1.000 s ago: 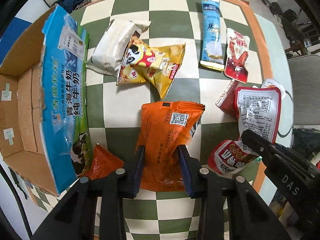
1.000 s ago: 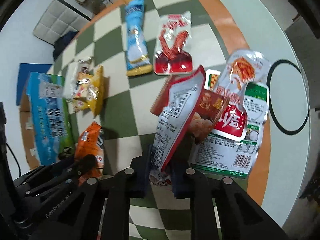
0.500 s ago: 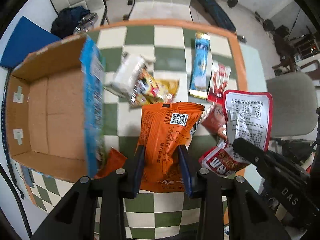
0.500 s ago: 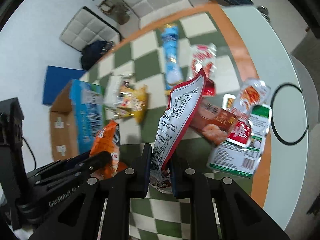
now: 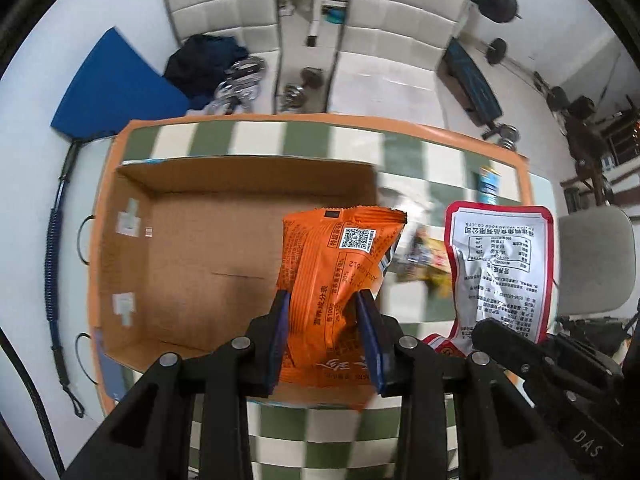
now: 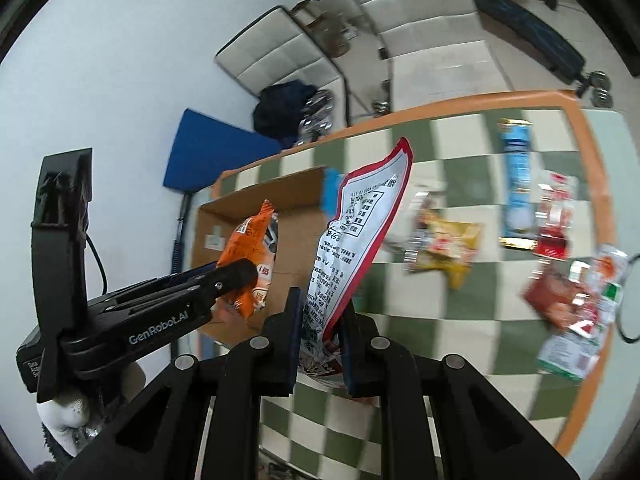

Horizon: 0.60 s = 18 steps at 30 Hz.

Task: Organize snacks
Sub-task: 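Carry both held packets over the cardboard box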

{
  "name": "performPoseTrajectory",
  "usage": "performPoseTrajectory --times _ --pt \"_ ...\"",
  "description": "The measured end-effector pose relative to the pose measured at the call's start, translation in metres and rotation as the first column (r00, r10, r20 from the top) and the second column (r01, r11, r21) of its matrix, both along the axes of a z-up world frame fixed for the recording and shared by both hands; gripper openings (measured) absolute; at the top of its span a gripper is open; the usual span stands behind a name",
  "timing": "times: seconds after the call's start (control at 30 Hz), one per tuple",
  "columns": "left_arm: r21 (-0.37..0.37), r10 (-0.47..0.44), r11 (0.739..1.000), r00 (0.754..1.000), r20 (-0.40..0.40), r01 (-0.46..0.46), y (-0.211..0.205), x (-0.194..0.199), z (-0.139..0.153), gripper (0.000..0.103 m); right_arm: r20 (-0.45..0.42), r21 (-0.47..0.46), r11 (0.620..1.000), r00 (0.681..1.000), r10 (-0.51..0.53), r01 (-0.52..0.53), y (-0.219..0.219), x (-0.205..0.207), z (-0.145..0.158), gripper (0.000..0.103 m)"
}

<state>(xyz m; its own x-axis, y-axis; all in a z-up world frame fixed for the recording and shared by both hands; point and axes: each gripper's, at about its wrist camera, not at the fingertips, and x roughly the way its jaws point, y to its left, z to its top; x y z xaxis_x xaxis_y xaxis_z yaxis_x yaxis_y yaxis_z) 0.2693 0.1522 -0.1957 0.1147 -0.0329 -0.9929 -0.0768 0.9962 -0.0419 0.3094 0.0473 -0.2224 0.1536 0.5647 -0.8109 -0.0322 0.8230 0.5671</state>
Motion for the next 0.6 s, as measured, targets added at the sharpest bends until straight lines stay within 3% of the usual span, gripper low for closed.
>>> performPoseTrajectory --times 0.3,0.47,0.6 --pt "0.009 0.062 0.998 0.997 -0.039 -0.061 0.103 0.040 -0.030 0.031 -0.048 -0.031 0.997 0.996 0.072 -0.073 0.125 0.041 -0.043 0.018" --pt "-0.003 0.064 0.998 0.996 -0.065 -0.064 0.125 0.049 -0.048 0.031 -0.079 -0.066 0.992 0.991 0.104 -0.109 0.169 0.056 -0.065 0.018" --pt "-0.015 0.054 0.998 0.995 -0.088 -0.055 0.130 0.052 -0.063 0.031 -0.101 -0.085 0.989 0.989 0.111 -0.120 0.180 0.064 -0.081 0.018"
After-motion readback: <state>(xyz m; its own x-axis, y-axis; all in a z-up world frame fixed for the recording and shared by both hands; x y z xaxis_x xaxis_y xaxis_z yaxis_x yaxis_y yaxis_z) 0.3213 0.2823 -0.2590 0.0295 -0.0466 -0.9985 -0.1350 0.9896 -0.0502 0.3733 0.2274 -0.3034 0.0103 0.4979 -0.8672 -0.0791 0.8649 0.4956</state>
